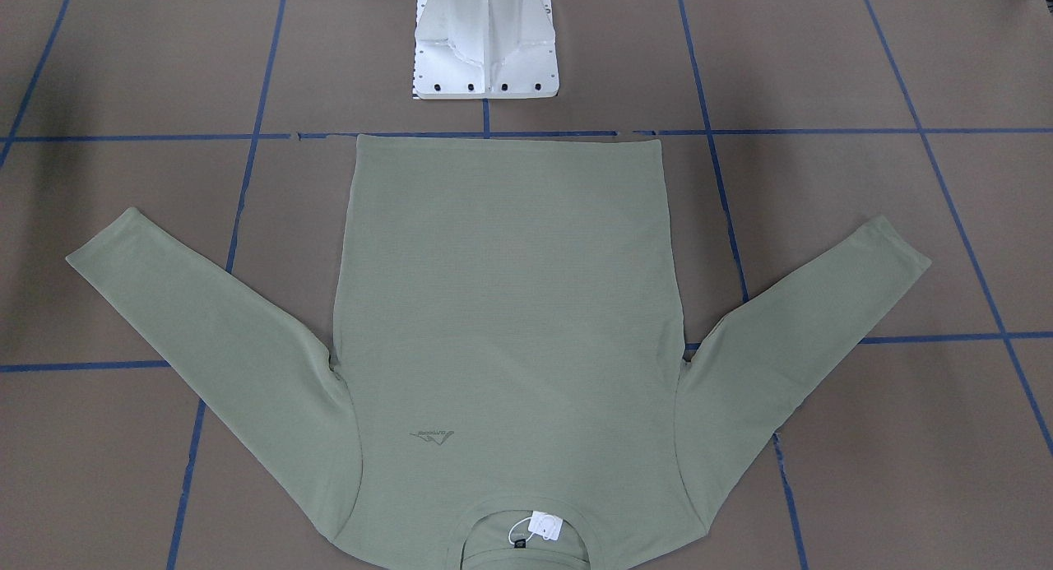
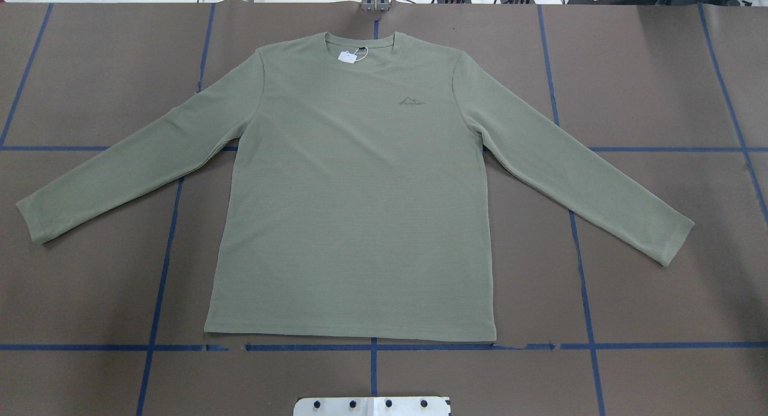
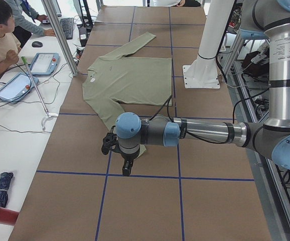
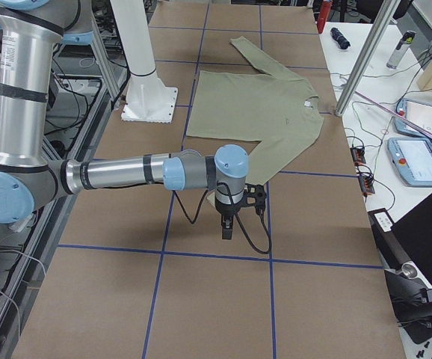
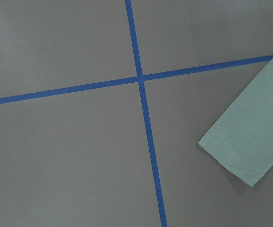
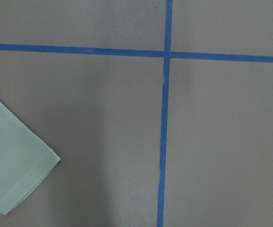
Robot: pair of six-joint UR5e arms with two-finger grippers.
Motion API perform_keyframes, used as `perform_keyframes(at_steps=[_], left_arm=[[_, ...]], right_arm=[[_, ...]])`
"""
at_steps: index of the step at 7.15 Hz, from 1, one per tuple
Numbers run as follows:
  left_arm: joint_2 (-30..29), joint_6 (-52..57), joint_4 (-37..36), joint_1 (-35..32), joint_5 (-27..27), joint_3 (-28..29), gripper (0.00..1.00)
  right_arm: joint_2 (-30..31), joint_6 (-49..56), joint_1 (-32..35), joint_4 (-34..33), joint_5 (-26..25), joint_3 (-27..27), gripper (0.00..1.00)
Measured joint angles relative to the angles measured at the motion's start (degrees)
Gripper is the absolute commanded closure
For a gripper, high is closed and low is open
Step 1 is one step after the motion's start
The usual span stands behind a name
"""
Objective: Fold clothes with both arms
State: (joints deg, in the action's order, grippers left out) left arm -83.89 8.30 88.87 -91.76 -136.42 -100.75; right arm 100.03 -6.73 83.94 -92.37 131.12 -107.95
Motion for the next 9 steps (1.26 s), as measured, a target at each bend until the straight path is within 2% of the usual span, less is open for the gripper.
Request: perform_keyframes(at_steps=[4, 6, 7, 9], left_arm=[[0.5, 0.1, 0.5, -0.1, -0.3, -2.5, 0.00], [0.4, 0.1, 1.0, -0.1, 0.1, -5.3, 0.00], [-0.2, 0.0, 3.4, -0.1, 0.4, -6.0, 0.00], [-1.2, -0.3, 13.9, -0.3, 1.5, -5.7, 0.00]], right_arm=[[-0.1, 0.2, 0.0, 0.0, 0.0, -1.0, 0.00], [-3.2, -0.1, -0.1, 0.0, 0.2, -1.7, 0.00], [-6.2, -0.2, -0.1, 0.0, 0.2, -2.3, 0.00], [-11.5, -0.9, 0.0, 0.0, 0.0, -2.9, 0.00]])
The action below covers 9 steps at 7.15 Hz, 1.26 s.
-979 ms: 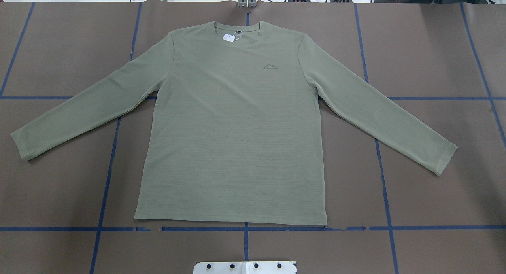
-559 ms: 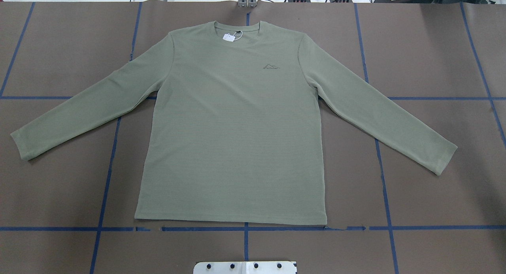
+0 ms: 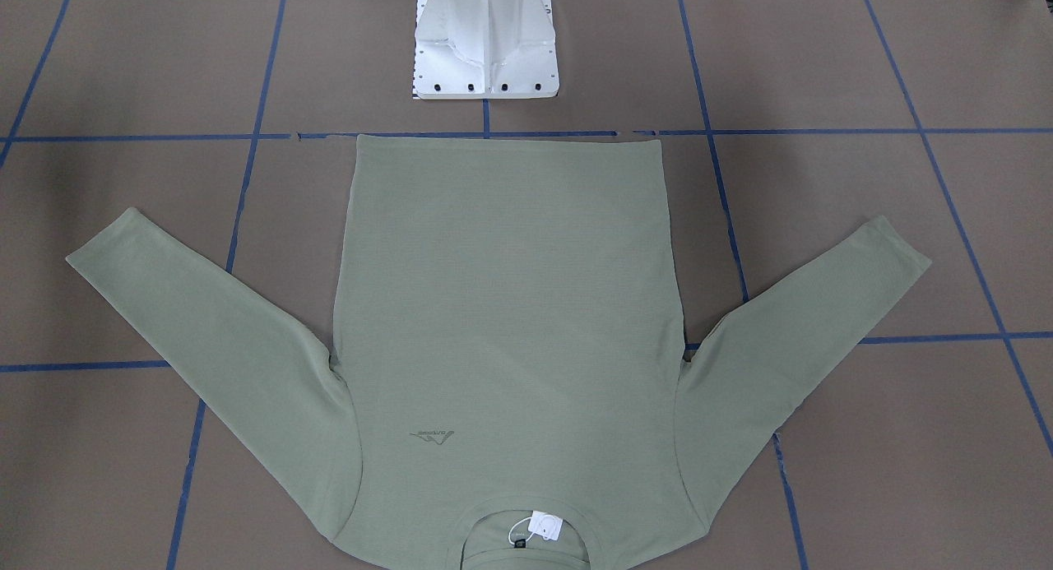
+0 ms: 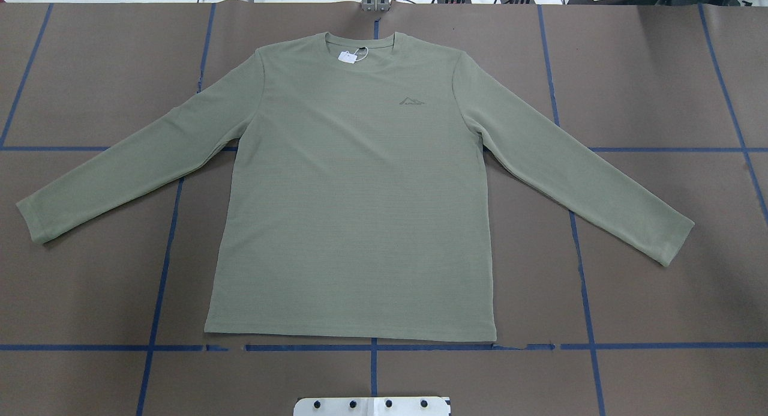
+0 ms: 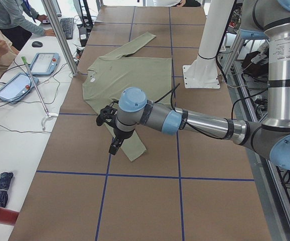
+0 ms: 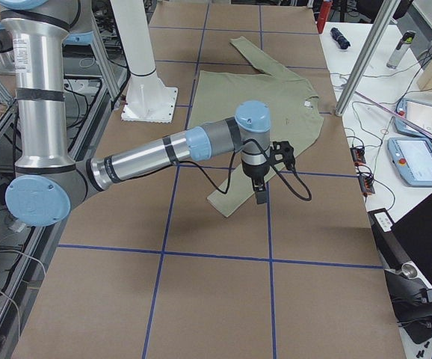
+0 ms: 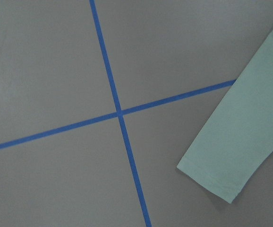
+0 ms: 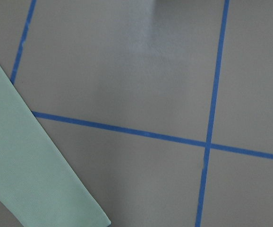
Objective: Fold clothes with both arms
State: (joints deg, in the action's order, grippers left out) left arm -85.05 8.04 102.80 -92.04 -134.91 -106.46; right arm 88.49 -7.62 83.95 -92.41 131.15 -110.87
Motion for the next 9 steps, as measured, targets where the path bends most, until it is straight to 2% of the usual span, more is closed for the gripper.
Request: perform_keyframes(at_steps=[1, 2, 3, 4, 5, 7, 9], left_arm=[[0.1, 0.0, 4.6, -0.1, 0.1, 0.8, 0.00], [0.5, 0.0, 7.6, -0.1, 0.1, 1.4, 0.00], [0.8, 0.1, 9.0, -0.2, 0.1, 1.7, 0.00], [1.0, 0.1, 9.5, -0.2, 0.0, 1.7, 0.00], [1.2, 0.1, 9.7, -0.2, 0.0, 1.5, 0.00], [1.5, 0.2, 9.8, -0.2, 0.0, 1.3, 0.00], [1.6, 0.3, 9.8, -0.2, 0.0, 1.2, 0.00]], right_arm=[[-0.4, -0.1, 0.0, 1.2, 0.2, -0.2, 0.00], [1.0, -0.4, -0.1, 5.4, 0.3, -0.1, 0.00], [3.2, -3.4, -1.1, 11.5, 0.4, 0.1, 0.00], [5.2, -11.7, -3.9, 18.1, -0.2, 0.4, 0.02], [7.5, -23.7, -8.8, 27.8, -3.0, 1.3, 0.08], [10.5, -45.4, -21.2, 46.9, -14.0, 5.9, 0.19], [12.4, -55.1, -31.9, 54.8, -24.7, 9.7, 0.23]])
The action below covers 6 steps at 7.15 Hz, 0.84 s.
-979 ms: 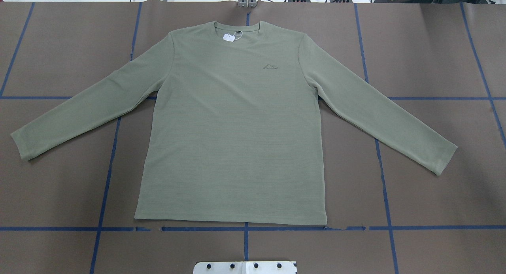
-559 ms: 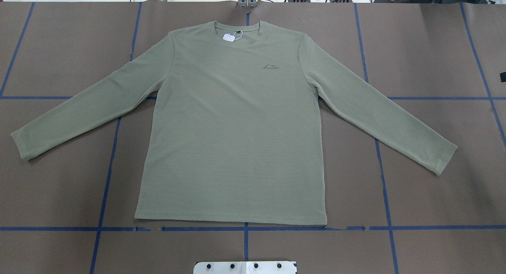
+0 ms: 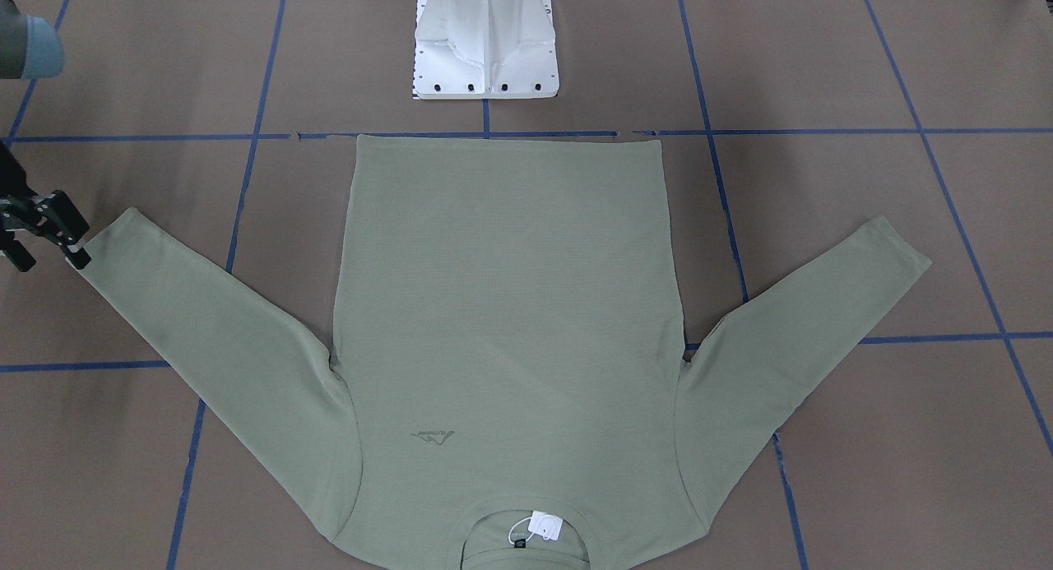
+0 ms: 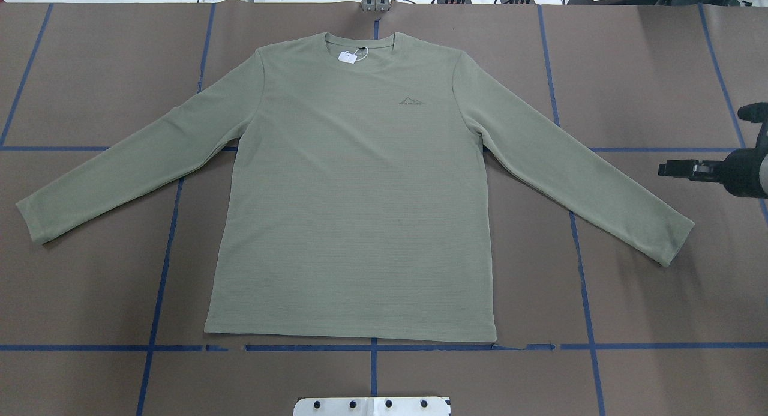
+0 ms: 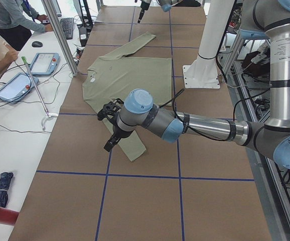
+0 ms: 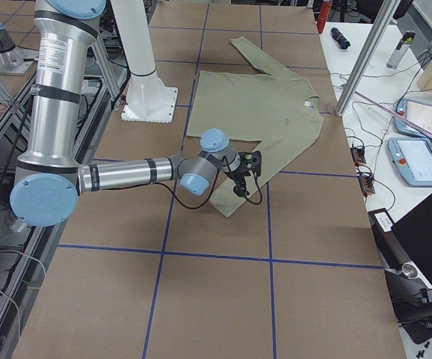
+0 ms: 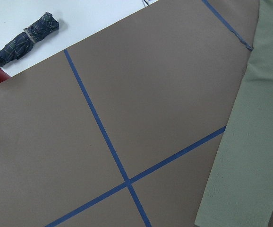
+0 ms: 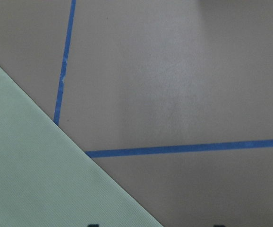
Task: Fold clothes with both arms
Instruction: 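Move the right gripper down to the cuff of the nearest sleeve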
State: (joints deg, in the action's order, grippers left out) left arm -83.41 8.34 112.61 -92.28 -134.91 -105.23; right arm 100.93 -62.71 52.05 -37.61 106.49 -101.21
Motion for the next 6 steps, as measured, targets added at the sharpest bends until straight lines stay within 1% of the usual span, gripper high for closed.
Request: perform_keyframes(at_steps=[1, 3, 6], left_arm=[[0.1, 0.0, 0.0, 0.0, 0.0, -0.1, 0.00], [0.3, 0.0, 0.1, 0.0, 0.0, -0.2, 0.00], [0.5, 0.1, 0.1, 0.0, -0.1, -0.3, 0.00]], right_arm=[[1.8, -1.4, -2.6, 2.1, -2.5, 0.6, 0.25], [5.0, -2.1, -4.3, 4.0, -3.8, 1.9, 0.28], [5.0, -2.1, -5.5, 4.4, -4.5, 4.8, 0.29]])
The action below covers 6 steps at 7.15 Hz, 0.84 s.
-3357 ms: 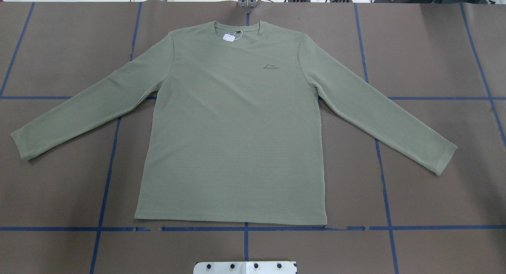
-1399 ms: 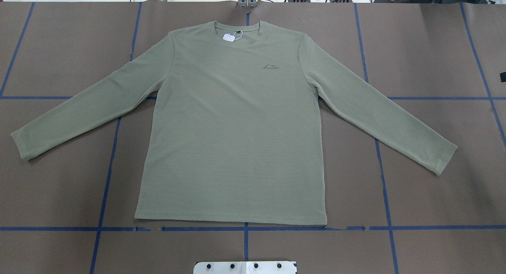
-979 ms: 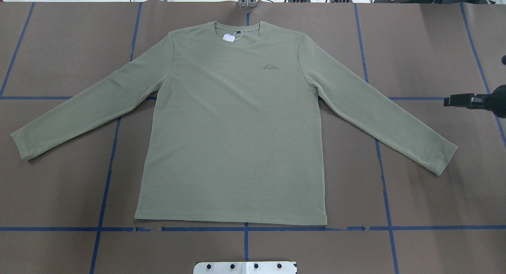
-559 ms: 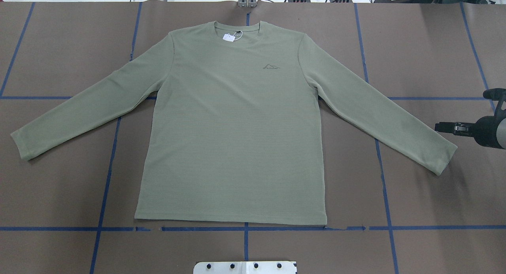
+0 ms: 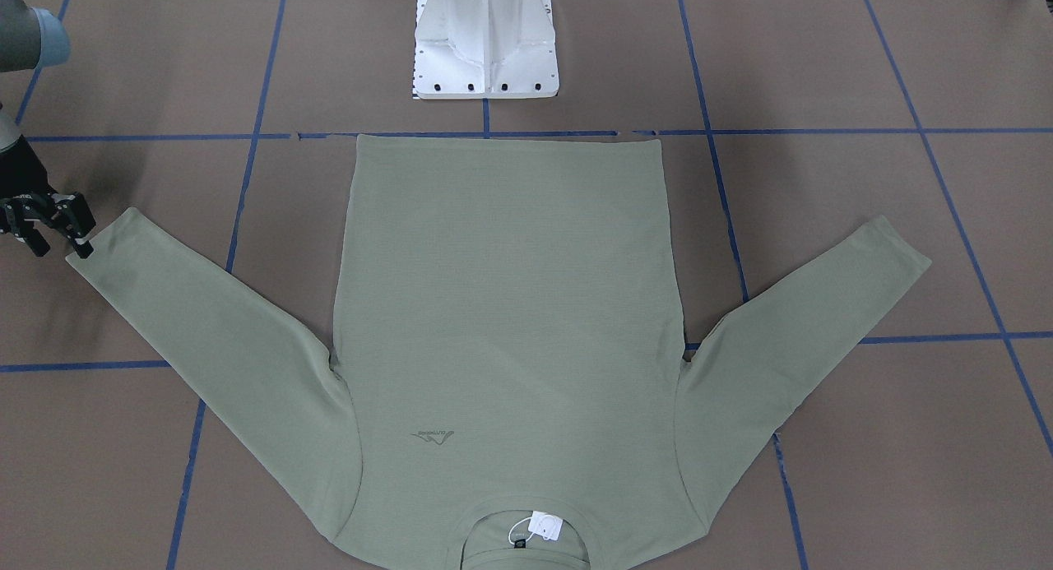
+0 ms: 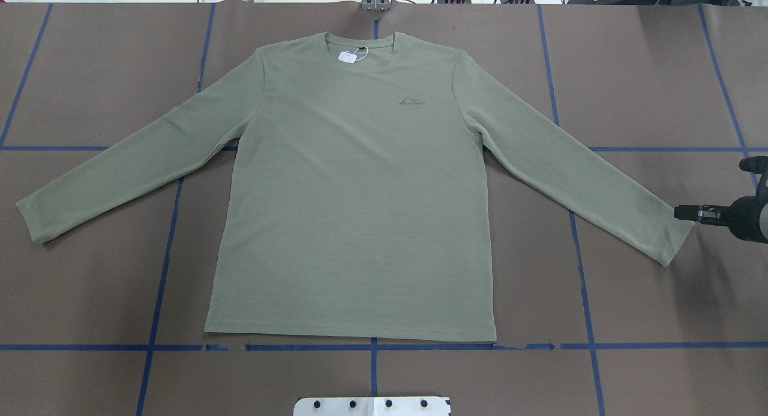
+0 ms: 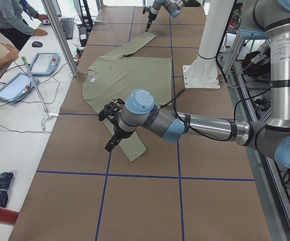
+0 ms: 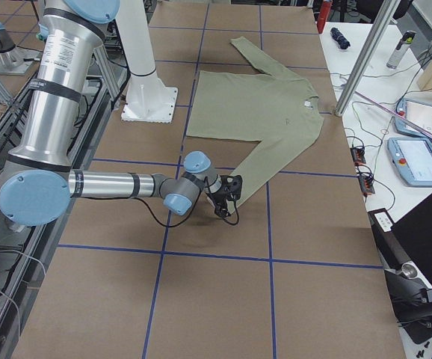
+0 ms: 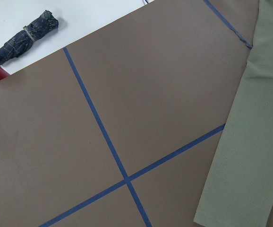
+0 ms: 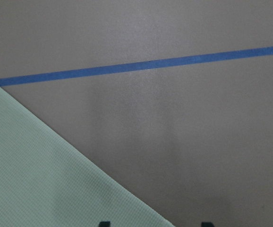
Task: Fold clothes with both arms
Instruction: 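Move the right gripper down to the cuff of the nearest sleeve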
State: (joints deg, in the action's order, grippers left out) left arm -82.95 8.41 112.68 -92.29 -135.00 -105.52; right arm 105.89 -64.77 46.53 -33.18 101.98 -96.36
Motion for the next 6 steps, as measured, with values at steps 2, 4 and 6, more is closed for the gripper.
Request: perform_keyframes(at_steps=[2, 4, 6], left_arm=[[0.0, 0.0, 0.0, 0.0, 0.0, 0.0, 0.00], [0.1, 0.1, 0.0, 0.0, 0.0, 0.0, 0.00], [0.1, 0.1, 0.0, 0.0, 0.0, 0.0, 0.00]], right_arm=[[-0.3, 0.1, -0.9, 0.1, -0.8, 1.3, 0.30], [-1.7, 0.1, -1.8, 0.1, -1.4, 3.1, 0.35], [-2.5, -0.1, -2.1, 1.2, -1.5, 4.2, 0.35]])
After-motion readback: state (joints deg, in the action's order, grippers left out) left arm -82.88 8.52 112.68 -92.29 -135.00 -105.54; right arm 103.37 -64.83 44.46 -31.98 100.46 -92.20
